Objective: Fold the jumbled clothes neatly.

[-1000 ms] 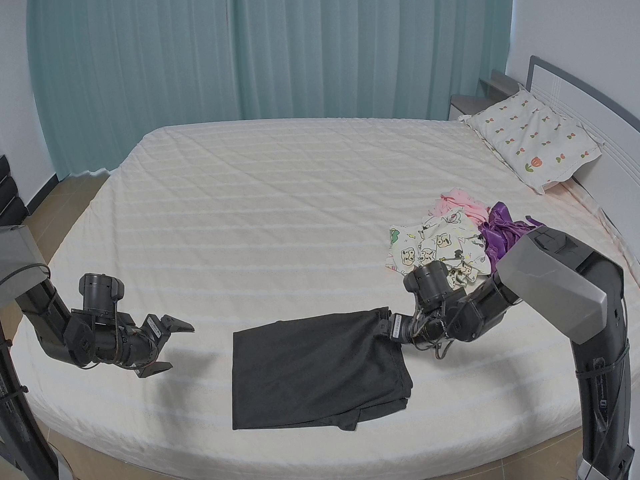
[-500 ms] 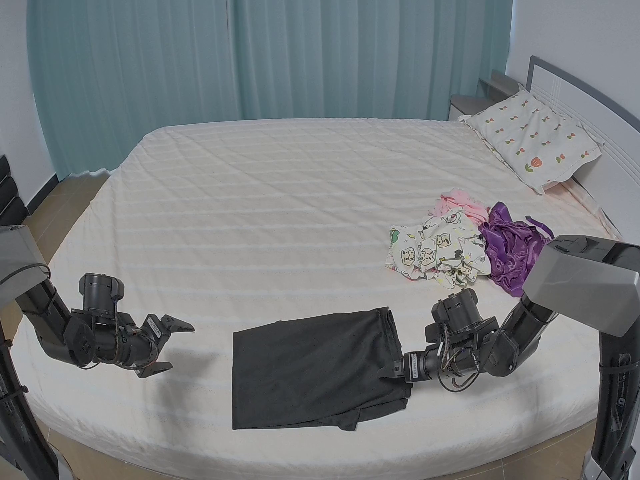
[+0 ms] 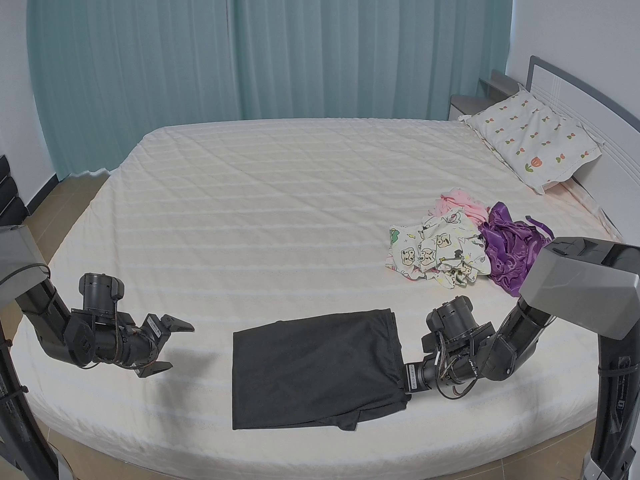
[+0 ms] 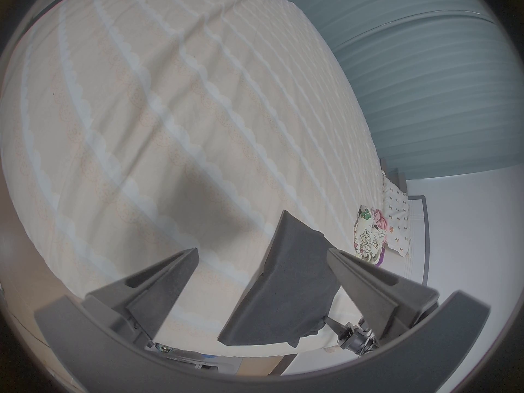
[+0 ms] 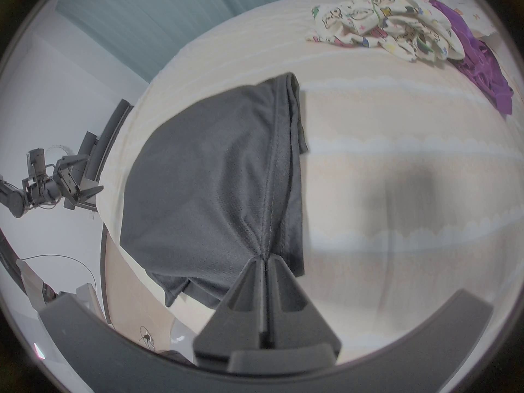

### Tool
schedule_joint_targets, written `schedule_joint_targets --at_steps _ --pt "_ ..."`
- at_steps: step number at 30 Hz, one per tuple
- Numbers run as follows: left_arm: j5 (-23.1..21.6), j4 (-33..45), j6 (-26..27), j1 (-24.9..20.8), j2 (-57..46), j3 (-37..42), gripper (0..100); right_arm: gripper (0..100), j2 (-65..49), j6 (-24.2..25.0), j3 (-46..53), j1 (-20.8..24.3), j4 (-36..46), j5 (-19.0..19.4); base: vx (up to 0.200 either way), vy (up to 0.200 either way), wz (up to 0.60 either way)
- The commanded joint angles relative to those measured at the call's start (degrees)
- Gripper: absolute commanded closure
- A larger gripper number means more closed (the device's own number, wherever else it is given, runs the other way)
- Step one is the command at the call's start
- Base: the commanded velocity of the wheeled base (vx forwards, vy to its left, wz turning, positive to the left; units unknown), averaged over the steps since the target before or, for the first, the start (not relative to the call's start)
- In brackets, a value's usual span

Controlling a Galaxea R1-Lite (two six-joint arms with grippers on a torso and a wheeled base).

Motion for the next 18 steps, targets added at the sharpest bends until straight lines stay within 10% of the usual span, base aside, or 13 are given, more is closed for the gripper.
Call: schedule_joint_targets --at_steps 1,14,15,18 --pt "0.0 0.0 0.0 0.0 0.0 0.1 0 100 -1.1 -0.4 0.5 -0.4 2.0 -0.1 0.000 0.000 0.00" --pt "0.0 0.0 0.0 0.0 0.0 0.1 0 100 -4.0 -0.1 2.2 -0.5 3.5 -0.4 0.000 0.000 0.00" --pt "0.0 0.0 0.0 0.0 0.0 0.1 0 0 -4.2 -0.4 2.5 -0.5 3.9 -0.4 0.000 0.000 0.00" --pt "0.0 0.0 0.0 0.0 -0.1 0.1 0 0 -4.4 -0.4 3.0 -0.4 4.0 -0.6 0.000 0.000 0.00"
